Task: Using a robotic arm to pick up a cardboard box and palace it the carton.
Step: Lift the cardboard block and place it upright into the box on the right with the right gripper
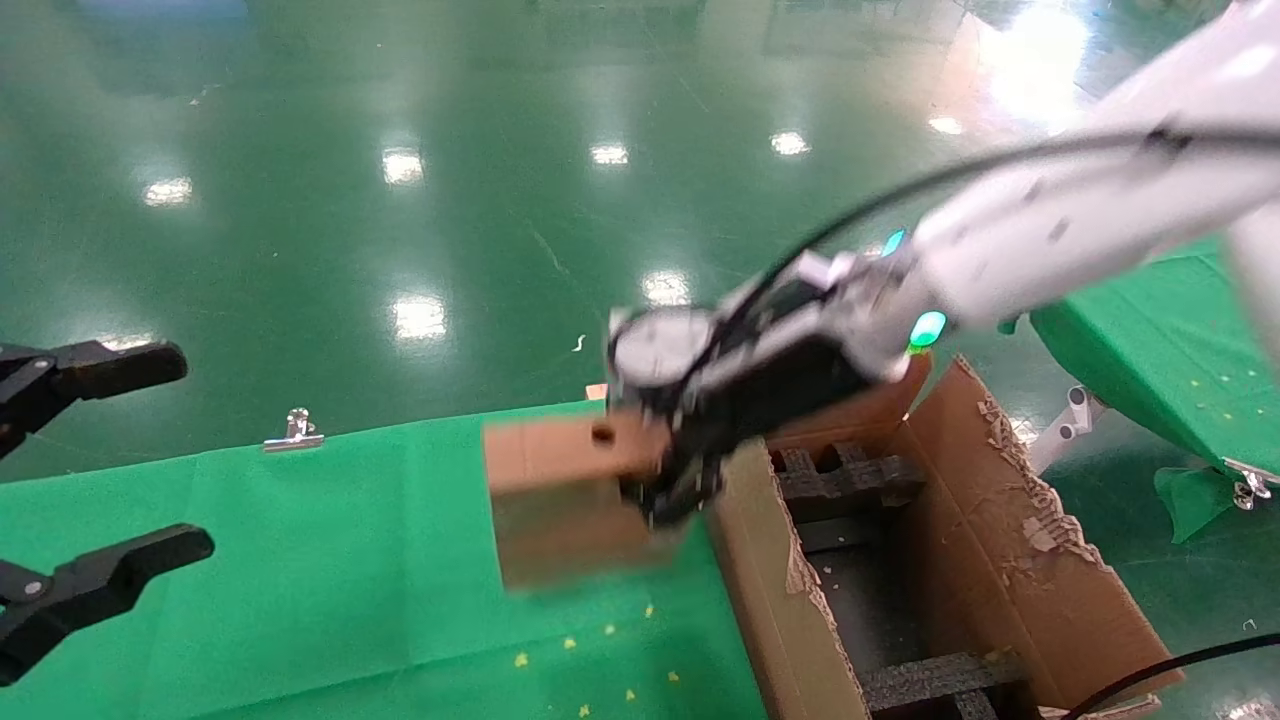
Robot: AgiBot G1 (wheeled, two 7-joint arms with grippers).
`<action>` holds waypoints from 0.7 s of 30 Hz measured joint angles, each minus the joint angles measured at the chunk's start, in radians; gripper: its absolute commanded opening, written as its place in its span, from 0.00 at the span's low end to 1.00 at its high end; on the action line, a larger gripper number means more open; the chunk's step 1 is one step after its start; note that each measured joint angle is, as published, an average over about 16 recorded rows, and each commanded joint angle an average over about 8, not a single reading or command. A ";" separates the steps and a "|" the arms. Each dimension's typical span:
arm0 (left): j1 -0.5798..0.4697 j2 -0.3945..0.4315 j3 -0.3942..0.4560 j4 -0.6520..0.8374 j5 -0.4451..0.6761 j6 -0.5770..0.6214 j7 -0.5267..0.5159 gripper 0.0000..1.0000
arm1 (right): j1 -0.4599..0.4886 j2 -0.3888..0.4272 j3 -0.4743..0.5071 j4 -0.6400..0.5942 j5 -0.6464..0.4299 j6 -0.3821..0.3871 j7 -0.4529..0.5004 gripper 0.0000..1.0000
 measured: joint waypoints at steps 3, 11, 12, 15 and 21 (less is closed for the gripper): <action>0.000 0.000 0.000 0.000 0.000 0.000 0.000 1.00 | 0.063 0.014 -0.004 -0.030 0.025 -0.002 -0.009 0.00; 0.000 0.000 0.000 0.000 0.000 0.000 0.000 1.00 | 0.186 0.057 -0.037 -0.080 0.079 -0.002 -0.026 0.00; 0.000 0.000 0.000 0.000 0.000 0.000 0.000 1.00 | 0.196 0.062 -0.043 -0.082 0.085 -0.001 -0.026 0.00; 0.000 0.000 0.000 0.000 0.000 0.000 0.000 1.00 | 0.220 0.081 -0.058 -0.084 0.100 0.000 -0.024 0.00; 0.000 0.000 0.000 0.000 0.000 0.000 0.000 1.00 | 0.256 0.134 -0.088 -0.071 0.115 0.002 -0.008 0.00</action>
